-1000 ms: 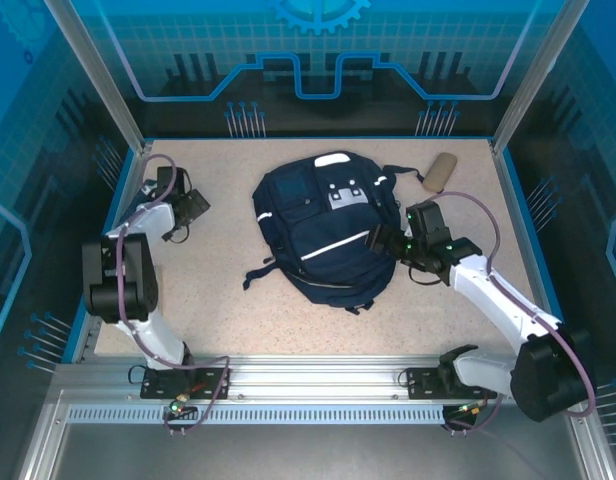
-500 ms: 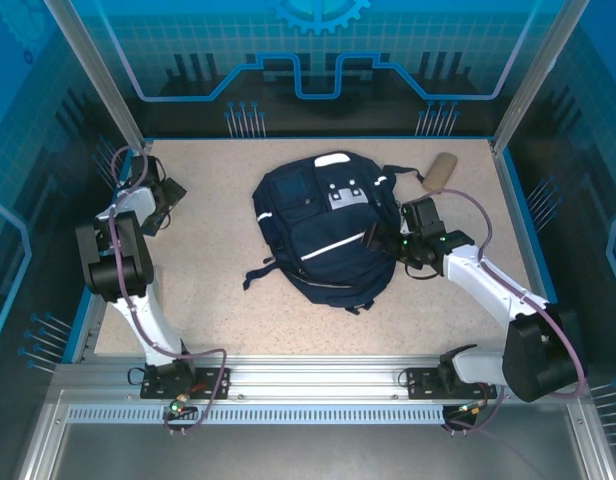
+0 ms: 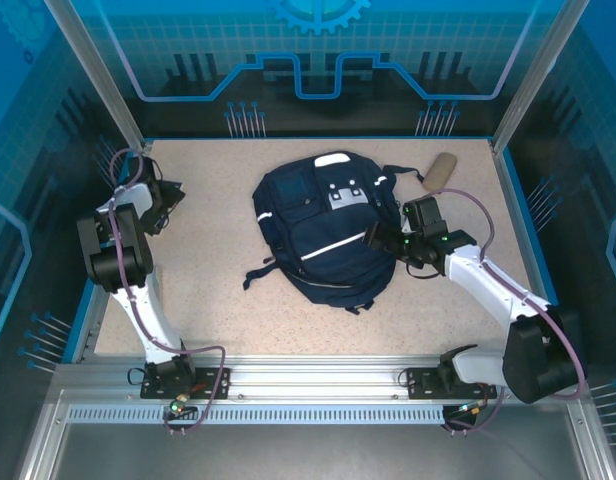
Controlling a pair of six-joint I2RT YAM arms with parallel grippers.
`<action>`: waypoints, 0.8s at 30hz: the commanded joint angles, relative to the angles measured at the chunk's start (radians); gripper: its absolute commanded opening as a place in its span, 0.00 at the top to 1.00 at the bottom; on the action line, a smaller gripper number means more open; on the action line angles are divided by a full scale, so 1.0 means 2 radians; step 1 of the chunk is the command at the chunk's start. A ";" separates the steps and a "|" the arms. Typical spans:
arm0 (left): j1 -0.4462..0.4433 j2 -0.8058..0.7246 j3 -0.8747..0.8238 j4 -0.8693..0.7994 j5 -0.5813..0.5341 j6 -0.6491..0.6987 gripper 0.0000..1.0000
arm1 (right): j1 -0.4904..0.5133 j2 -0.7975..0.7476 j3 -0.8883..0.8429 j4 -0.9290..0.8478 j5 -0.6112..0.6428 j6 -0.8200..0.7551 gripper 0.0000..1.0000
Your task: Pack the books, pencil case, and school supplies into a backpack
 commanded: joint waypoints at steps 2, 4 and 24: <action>-0.024 0.003 -0.021 -0.020 0.093 0.011 0.02 | -0.007 -0.017 0.013 -0.006 -0.009 0.004 0.01; -0.040 -0.011 -0.036 -0.021 0.097 0.010 0.02 | -0.006 -0.018 0.013 -0.007 -0.010 0.005 0.01; -0.218 -0.197 -0.293 0.055 0.128 -0.124 0.01 | -0.004 -0.044 -0.011 0.003 -0.020 0.015 0.02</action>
